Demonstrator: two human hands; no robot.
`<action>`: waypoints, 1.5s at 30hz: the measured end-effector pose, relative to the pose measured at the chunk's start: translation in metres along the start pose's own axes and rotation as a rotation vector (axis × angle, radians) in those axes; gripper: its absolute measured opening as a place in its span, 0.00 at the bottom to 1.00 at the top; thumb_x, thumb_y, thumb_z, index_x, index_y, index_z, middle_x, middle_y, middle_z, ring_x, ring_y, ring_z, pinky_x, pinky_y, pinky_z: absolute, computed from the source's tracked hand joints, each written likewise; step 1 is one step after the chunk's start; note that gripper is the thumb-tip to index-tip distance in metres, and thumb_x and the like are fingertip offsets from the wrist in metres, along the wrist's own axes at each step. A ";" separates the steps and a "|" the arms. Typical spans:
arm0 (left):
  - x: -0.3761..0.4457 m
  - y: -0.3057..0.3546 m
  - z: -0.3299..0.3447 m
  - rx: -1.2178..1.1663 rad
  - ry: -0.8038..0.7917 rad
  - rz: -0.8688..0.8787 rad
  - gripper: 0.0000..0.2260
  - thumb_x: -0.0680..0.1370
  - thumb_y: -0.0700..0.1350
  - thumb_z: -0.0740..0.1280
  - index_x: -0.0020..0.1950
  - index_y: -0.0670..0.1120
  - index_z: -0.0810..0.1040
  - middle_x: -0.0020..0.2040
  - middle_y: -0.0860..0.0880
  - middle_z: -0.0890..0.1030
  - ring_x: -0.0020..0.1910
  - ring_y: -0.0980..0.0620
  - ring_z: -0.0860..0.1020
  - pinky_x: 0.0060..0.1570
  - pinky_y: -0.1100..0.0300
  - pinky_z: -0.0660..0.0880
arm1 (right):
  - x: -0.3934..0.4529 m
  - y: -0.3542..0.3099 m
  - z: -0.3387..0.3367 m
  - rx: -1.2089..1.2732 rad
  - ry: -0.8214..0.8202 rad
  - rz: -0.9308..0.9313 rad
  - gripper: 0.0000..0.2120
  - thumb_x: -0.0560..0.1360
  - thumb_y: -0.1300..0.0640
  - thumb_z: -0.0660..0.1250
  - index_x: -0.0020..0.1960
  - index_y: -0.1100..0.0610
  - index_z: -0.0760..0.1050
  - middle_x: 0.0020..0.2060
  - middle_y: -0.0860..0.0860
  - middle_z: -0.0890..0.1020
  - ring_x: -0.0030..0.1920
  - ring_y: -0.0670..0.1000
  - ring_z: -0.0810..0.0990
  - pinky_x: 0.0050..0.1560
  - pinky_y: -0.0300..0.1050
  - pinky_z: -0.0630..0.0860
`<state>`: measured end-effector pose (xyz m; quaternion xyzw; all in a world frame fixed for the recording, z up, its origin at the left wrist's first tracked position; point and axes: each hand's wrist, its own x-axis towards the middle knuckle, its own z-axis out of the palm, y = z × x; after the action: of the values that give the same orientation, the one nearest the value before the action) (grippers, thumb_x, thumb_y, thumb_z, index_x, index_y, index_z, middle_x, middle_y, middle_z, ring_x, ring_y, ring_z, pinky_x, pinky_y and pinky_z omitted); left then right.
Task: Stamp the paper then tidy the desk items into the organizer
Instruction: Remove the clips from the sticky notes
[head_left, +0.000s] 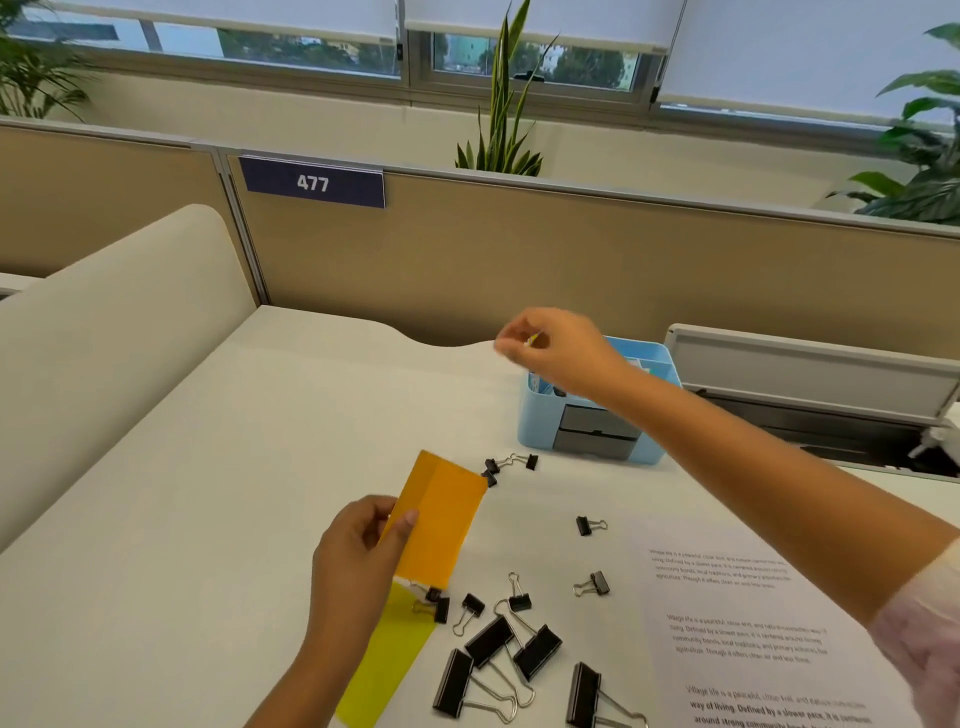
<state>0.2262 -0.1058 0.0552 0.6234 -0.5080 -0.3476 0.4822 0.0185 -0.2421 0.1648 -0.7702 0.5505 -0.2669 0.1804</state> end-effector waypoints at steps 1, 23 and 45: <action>0.002 0.005 0.002 -0.029 -0.008 0.015 0.02 0.75 0.45 0.67 0.42 0.48 0.78 0.40 0.46 0.80 0.40 0.47 0.77 0.39 0.55 0.73 | -0.009 -0.008 0.005 0.009 -0.082 -0.024 0.09 0.74 0.45 0.65 0.50 0.47 0.76 0.41 0.38 0.77 0.39 0.38 0.75 0.34 0.29 0.70; -0.003 -0.040 -0.025 0.977 -0.346 -0.282 0.40 0.73 0.56 0.67 0.74 0.47 0.44 0.68 0.46 0.62 0.67 0.45 0.63 0.61 0.50 0.69 | 0.037 0.067 -0.064 -0.310 0.365 0.166 0.10 0.75 0.61 0.63 0.54 0.56 0.79 0.50 0.55 0.82 0.48 0.54 0.79 0.47 0.48 0.75; -0.013 -0.038 -0.026 0.904 -0.263 -0.283 0.10 0.74 0.57 0.64 0.51 0.54 0.74 0.53 0.50 0.74 0.56 0.47 0.72 0.52 0.53 0.69 | -0.079 0.010 0.023 -0.002 0.262 -0.047 0.04 0.75 0.55 0.63 0.49 0.49 0.74 0.48 0.44 0.75 0.49 0.41 0.71 0.47 0.29 0.66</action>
<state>0.2583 -0.0862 0.0259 0.7839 -0.5750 -0.2302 0.0434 0.0051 -0.1713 0.1247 -0.7417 0.5512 -0.3689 0.1001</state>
